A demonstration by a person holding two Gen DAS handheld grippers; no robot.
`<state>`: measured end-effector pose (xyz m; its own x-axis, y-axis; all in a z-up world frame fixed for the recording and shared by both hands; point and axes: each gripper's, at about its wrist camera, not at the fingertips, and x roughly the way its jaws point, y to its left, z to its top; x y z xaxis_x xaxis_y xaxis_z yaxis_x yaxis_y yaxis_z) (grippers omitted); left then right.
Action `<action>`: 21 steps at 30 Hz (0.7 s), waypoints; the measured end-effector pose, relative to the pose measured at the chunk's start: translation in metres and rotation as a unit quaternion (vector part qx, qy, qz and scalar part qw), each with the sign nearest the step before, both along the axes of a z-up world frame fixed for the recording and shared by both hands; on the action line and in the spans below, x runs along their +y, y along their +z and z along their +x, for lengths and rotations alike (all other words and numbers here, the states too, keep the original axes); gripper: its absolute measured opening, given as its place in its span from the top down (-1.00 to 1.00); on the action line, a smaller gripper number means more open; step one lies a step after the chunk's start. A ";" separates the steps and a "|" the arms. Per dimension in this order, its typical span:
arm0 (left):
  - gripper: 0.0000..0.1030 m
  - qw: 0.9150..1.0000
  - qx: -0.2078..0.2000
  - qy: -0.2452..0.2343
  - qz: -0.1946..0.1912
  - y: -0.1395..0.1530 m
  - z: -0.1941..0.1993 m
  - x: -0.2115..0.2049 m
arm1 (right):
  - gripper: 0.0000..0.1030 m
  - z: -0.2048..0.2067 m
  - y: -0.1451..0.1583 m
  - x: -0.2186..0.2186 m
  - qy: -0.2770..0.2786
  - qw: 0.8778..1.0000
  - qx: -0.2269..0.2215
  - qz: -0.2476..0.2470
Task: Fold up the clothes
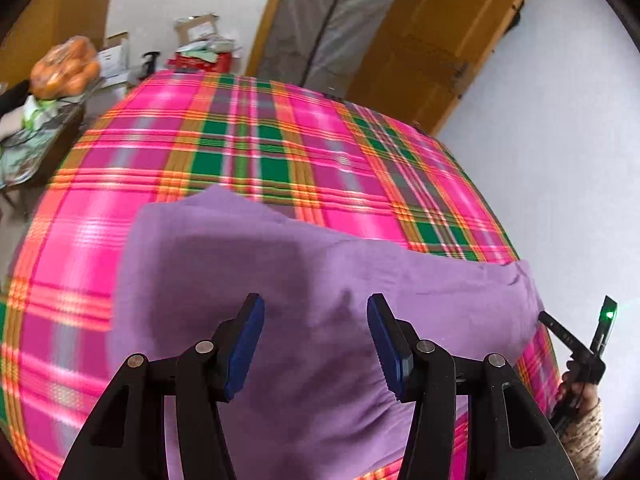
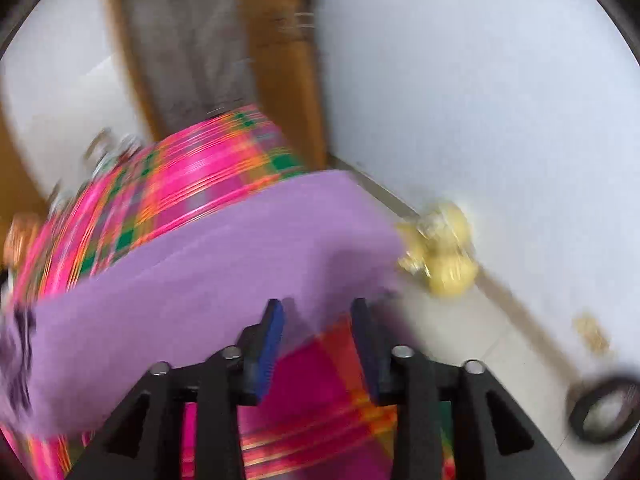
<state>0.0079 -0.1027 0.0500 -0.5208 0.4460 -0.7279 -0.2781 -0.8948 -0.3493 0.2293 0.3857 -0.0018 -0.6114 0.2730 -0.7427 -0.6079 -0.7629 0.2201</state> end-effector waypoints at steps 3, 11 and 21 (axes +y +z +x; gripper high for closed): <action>-0.08 1.000 -0.004 -0.018 -0.003 -0.003 -0.003 0.015 | -0.07 0.010 -0.007 0.034 -0.041 0.997 0.027 -0.065; -0.08 0.999 -0.016 -0.031 -0.014 -0.012 -0.008 0.034 | -0.14 0.012 -0.031 0.063 -0.055 0.980 0.066 -0.181; -0.08 0.999 -0.022 -0.027 -0.030 -0.018 -0.010 0.043 | -0.14 -0.011 -0.051 0.074 -0.051 0.958 0.097 -0.264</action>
<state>-0.0018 -0.0602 0.0324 -0.4634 0.4276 -0.7762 -0.3123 -0.8985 -0.3085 0.2181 0.4596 -0.0527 -0.7418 -0.0449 -0.6692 -0.5820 -0.4526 0.6756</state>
